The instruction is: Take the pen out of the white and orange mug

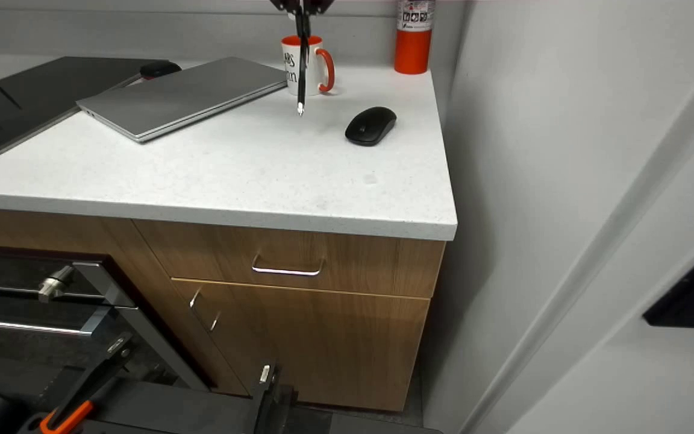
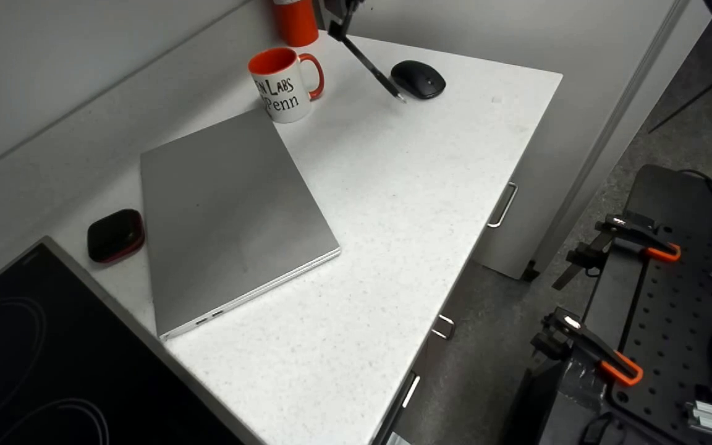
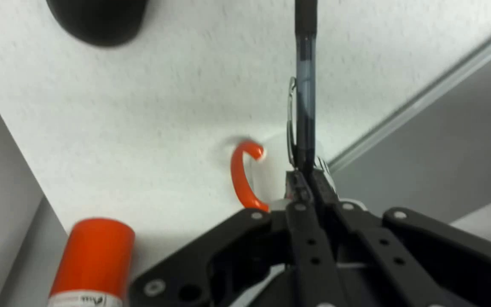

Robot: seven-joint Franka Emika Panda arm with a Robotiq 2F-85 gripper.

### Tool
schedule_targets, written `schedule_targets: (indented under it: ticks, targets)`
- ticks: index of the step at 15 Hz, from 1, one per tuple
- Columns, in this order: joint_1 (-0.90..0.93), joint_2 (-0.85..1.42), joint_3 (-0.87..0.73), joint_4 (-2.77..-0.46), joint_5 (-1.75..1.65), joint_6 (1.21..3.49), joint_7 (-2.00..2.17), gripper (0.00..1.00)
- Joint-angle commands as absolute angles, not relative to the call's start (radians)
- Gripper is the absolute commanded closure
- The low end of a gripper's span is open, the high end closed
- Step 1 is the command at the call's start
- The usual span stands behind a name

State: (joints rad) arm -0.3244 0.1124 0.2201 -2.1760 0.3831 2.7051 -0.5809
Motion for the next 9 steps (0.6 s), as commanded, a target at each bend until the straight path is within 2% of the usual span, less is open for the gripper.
schedule_targets:
  ticks: [1,3,4,5,6,9]
  targets:
    - [-0.228,0.148,0.104,-2.207,0.301,2.648,-0.502,0.99]
    - [-0.202,0.181,0.079,-2.2,0.294,2.656,-0.477,0.99]
    - [-0.197,0.195,0.079,-2.192,0.317,2.662,-0.478,0.95]
    - [-0.192,0.203,0.079,-2.186,0.328,2.67,-0.472,0.69]
    - [-0.187,0.21,0.077,-2.184,0.323,2.685,-0.46,0.68]
    - [-0.181,0.214,0.07,-2.169,0.319,2.687,-0.43,0.48]
